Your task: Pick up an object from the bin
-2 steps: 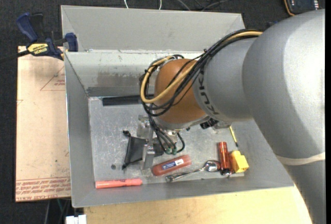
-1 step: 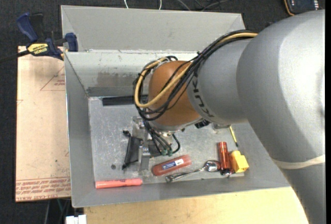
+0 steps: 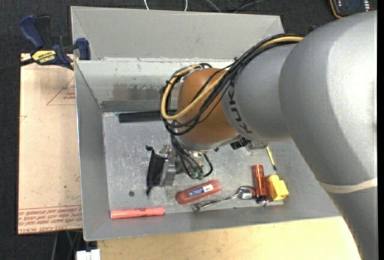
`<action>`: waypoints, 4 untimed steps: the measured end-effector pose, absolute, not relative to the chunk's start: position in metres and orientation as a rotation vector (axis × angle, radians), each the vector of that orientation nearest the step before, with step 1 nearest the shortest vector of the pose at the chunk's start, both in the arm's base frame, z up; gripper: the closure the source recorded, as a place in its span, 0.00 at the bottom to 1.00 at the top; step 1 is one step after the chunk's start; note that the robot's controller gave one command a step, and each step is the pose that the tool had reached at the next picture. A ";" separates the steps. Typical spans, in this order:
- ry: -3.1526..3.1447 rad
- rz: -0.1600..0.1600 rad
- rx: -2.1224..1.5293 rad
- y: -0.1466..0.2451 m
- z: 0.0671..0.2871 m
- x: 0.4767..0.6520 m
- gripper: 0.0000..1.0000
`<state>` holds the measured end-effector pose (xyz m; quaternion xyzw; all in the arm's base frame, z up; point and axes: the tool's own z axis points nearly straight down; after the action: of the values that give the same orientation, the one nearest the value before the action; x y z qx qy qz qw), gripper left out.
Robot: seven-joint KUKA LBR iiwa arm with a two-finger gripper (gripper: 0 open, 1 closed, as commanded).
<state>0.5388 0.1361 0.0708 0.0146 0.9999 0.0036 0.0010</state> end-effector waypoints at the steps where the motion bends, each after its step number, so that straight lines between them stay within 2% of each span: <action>1: 3.139 0.012 0.046 0.136 0.071 0.539 1.00; 4: 3.137 0.015 0.050 0.136 0.087 0.539 1.00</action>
Offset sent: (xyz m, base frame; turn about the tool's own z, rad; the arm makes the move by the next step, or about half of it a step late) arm 0.0001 0.0001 0.0146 0.0001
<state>0.5394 0.1364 0.0867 0.0158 0.9999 0.0048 0.0022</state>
